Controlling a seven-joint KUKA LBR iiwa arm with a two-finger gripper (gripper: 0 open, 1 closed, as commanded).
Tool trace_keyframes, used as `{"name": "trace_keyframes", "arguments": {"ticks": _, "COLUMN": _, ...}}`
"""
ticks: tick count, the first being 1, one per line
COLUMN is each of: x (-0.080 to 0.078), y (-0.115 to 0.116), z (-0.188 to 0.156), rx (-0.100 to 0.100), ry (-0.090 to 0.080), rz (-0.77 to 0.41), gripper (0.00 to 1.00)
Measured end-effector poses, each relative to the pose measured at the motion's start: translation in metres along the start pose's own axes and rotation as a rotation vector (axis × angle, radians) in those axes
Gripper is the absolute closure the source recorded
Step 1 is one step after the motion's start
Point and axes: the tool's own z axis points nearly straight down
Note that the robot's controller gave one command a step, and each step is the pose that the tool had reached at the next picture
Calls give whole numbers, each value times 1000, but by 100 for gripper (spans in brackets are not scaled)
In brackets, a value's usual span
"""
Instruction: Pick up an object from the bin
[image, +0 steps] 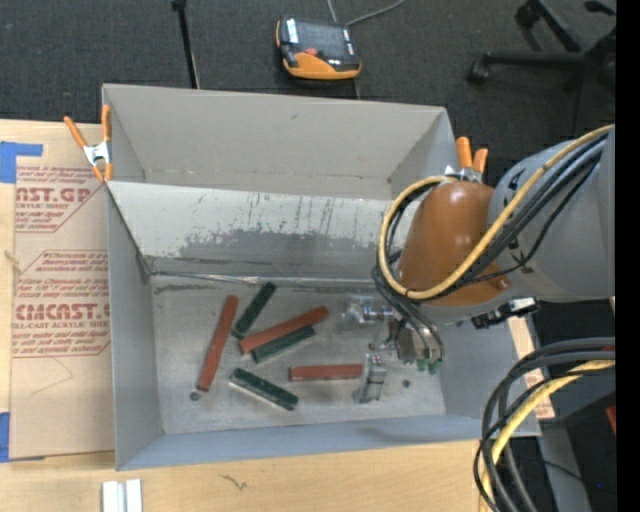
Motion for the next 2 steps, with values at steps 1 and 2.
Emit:
{"name": "trace_keyframes", "arguments": {"ticks": 1, "x": 13, "y": 12, "z": -25, "rx": 2, "ry": -5, "rz": -56, "gripper": 0}}
{"name": "trace_keyframes", "arguments": {"ticks": 2, "x": 13, "y": 5, "z": 34, "rx": -1, "ry": -9, "rz": 169, "gripper": 0}}
